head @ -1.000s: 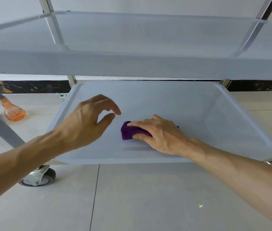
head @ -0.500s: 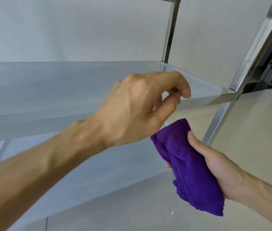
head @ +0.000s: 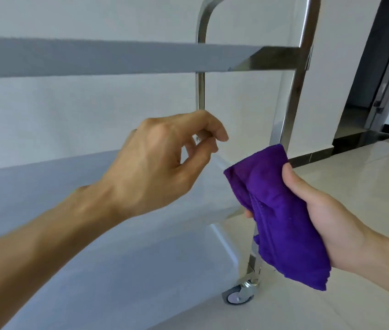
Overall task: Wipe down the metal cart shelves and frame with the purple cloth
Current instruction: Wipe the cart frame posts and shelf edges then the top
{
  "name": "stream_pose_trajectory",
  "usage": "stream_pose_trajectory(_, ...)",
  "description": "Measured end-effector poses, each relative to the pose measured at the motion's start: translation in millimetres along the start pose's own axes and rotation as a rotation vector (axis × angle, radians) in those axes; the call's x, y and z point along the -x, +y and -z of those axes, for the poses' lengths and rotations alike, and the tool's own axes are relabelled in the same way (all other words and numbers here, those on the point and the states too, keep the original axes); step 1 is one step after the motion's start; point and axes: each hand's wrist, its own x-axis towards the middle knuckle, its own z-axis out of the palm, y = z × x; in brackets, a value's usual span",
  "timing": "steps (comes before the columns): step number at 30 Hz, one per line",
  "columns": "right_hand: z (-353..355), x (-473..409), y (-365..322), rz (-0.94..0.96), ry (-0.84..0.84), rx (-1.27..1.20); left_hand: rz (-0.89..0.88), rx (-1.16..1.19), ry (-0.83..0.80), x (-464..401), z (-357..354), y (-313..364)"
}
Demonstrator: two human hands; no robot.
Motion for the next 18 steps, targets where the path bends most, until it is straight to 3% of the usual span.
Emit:
stream_pose_trajectory(7,28.2,6.1,-106.4,-0.038,0.05,0.09,-0.022,-0.175,0.185,-133.3,12.7,58.5)
stream_pose_trajectory(9,34.0,10.3,-130.2,0.005,0.074,0.091,0.123,-0.281,0.095,-170.8,4.0,63.1)
stream_pose_trajectory(12,49.8,14.8,-153.3,0.079,0.126,0.096,0.39,-0.381,-0.222,-194.2,-17.1,62.6)
stream_pose_trajectory(14,58.8,16.0,-164.8,0.113,0.161,0.085,0.422,-0.485,-0.355,-183.1,-31.9,57.2)
stream_pose_trajectory(18,61.7,16.8,-175.2,0.182,0.181,0.063,0.322,-0.657,-0.224,-154.8,-38.6,53.5)
